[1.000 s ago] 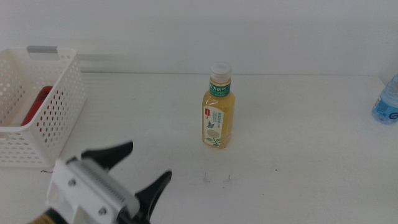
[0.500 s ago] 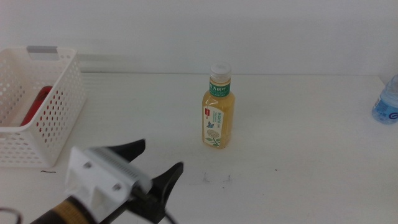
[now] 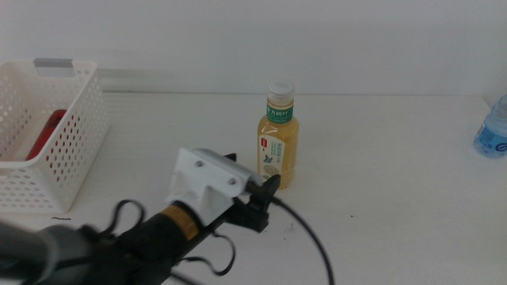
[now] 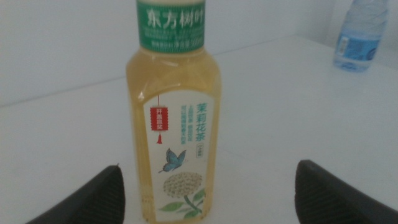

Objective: Use arms to grab the bottles and put them into the dustbin to the left of the table.

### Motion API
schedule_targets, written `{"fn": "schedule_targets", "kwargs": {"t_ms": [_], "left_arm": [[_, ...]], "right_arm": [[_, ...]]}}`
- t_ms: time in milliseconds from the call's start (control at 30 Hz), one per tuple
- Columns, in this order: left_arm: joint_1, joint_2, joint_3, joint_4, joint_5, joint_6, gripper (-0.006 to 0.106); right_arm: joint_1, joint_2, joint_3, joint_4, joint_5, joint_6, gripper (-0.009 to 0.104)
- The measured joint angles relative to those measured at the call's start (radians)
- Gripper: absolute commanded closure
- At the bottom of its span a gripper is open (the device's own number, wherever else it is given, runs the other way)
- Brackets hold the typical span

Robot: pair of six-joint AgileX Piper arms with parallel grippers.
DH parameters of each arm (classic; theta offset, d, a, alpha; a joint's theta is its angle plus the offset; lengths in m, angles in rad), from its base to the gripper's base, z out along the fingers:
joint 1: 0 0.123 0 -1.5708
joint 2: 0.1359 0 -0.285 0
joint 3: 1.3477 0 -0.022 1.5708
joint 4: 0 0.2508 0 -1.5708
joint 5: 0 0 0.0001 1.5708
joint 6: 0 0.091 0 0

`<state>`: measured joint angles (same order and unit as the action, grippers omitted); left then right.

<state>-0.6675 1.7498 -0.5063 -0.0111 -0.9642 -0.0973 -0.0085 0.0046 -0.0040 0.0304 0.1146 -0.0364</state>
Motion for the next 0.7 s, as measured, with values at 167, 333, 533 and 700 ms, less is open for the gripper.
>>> {"fn": "schedule_targets", "kwargs": {"t_ms": [167,333,533,700], "left_arm": [[0.000,0.133,-0.096,-0.029,-0.006,-0.005,0.007],[0.000,0.206,-0.155,-0.084,-0.006,-0.006,0.007],[0.007,0.252,-0.210,-0.081,-0.008,-0.007,0.007],[0.019,0.286,-0.253,-0.057,-0.006,-0.024,0.007]], "right_arm": [[0.000,0.000,0.000,0.000,0.000,0.000,0.003],[0.000,0.000,0.000,0.000,0.000,0.000,0.003],[0.000,0.000,0.000,0.000,0.000,0.000,0.003],[0.000,0.000,0.000,0.000,0.000,0.000,0.003]]}}
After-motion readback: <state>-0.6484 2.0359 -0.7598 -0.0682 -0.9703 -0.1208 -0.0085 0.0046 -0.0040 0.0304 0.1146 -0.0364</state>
